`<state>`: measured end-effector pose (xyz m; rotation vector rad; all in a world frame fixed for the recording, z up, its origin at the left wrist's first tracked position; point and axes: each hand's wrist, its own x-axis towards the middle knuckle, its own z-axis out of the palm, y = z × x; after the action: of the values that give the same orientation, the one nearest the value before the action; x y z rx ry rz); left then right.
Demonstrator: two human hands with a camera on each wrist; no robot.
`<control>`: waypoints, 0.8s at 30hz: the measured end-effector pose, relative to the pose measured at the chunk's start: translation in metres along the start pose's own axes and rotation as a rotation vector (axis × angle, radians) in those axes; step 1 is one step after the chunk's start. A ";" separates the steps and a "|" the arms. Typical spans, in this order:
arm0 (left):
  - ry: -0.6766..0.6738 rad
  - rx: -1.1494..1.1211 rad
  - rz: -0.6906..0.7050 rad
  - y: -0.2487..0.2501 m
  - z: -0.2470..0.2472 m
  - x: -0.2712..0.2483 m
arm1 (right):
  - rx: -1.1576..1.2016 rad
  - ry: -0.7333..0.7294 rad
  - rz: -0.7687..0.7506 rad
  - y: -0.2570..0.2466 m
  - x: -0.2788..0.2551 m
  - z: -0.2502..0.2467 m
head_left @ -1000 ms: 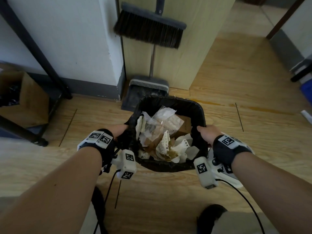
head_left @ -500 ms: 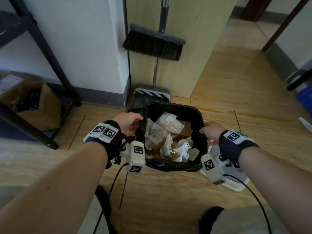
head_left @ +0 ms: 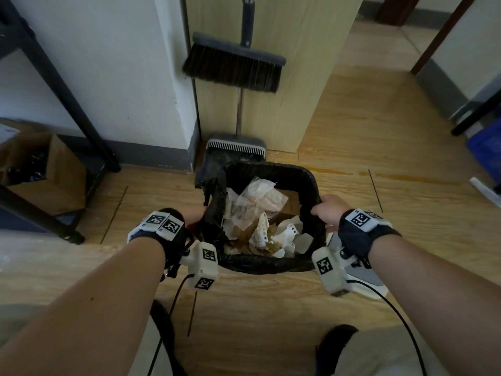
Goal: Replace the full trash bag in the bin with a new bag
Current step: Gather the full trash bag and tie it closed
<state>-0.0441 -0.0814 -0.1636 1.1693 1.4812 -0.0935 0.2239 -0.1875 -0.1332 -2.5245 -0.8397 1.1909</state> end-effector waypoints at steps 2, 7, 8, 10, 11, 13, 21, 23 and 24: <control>0.009 0.054 0.000 0.004 0.001 -0.001 | -0.010 0.008 0.012 0.002 0.003 0.002; 0.169 0.131 0.098 0.018 -0.005 -0.012 | -0.082 0.017 0.009 0.003 0.010 0.004; 0.205 0.156 0.129 0.021 -0.006 -0.016 | -0.098 0.019 0.006 0.003 0.010 0.003; 0.215 0.231 0.187 0.027 -0.006 -0.022 | -0.126 0.012 0.001 0.002 0.008 0.003; 0.190 0.270 0.198 0.029 -0.005 -0.026 | -0.147 0.009 -0.007 0.000 0.007 0.003; 0.144 0.351 0.164 0.027 0.000 -0.030 | -0.173 0.009 -0.025 0.000 0.006 0.004; 0.106 0.149 0.026 0.024 -0.002 -0.038 | -0.150 0.033 -0.013 0.003 0.000 0.008; 0.127 0.064 0.043 0.029 0.000 -0.045 | -0.155 0.048 -0.015 0.004 -0.002 0.008; 0.147 0.084 0.058 0.031 0.000 -0.049 | -0.167 0.051 -0.017 0.003 -0.003 0.008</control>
<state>-0.0321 -0.0953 -0.1086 1.3092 1.5833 -0.0314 0.2175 -0.1922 -0.1381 -2.6606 -0.9831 1.0887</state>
